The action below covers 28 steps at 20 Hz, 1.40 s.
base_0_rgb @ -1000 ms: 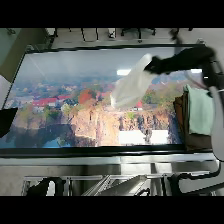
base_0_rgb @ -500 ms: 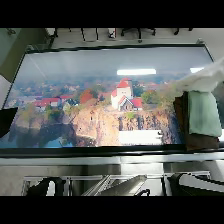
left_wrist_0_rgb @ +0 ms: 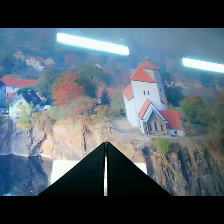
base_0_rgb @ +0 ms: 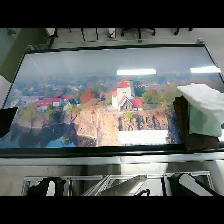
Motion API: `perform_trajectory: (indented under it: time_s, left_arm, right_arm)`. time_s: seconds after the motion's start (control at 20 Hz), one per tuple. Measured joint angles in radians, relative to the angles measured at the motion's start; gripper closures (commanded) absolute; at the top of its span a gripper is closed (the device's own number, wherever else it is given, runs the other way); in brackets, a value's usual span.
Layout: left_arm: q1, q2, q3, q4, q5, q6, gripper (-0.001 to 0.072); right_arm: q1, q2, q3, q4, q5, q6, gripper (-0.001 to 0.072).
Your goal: Fold the shirts.
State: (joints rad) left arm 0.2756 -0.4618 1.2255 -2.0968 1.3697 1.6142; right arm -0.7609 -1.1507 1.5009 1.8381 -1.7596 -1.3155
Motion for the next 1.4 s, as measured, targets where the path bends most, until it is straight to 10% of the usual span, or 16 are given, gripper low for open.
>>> perform_trajectory:
  time_s: [0.35,0.45,0.5,0.8,1.4]
  left_arm:
    - [0.0,0.0,0.0,0.0,0.037,0.018,0.0694]
    - [0.0,-0.003,0.0,0.0,0.036,0.018,0.0694]
    - [0.0,-0.011,0.0,-0.003,0.032,0.018,0.0694]
    - [-0.096,-0.149,-0.004,-0.036,0.02,0.019,0.0694]
    - [-0.807,-0.351,-0.389,0.063,-0.388,-0.127,0.0694]
  right_arm:
    - [-0.003,0.041,-0.119,-0.119,-0.039,0.014,0.003]
    - [-0.003,0.043,-0.121,-0.065,-0.009,0.014,0.0614]
    - [0.001,0.043,-0.122,-0.006,0.019,0.01,0.0649]
    - [0.217,0.085,-0.142,0.254,0.225,-0.135,0.0697]
    - [1.044,0.443,-0.735,0.232,0.704,-0.184,0.0696]
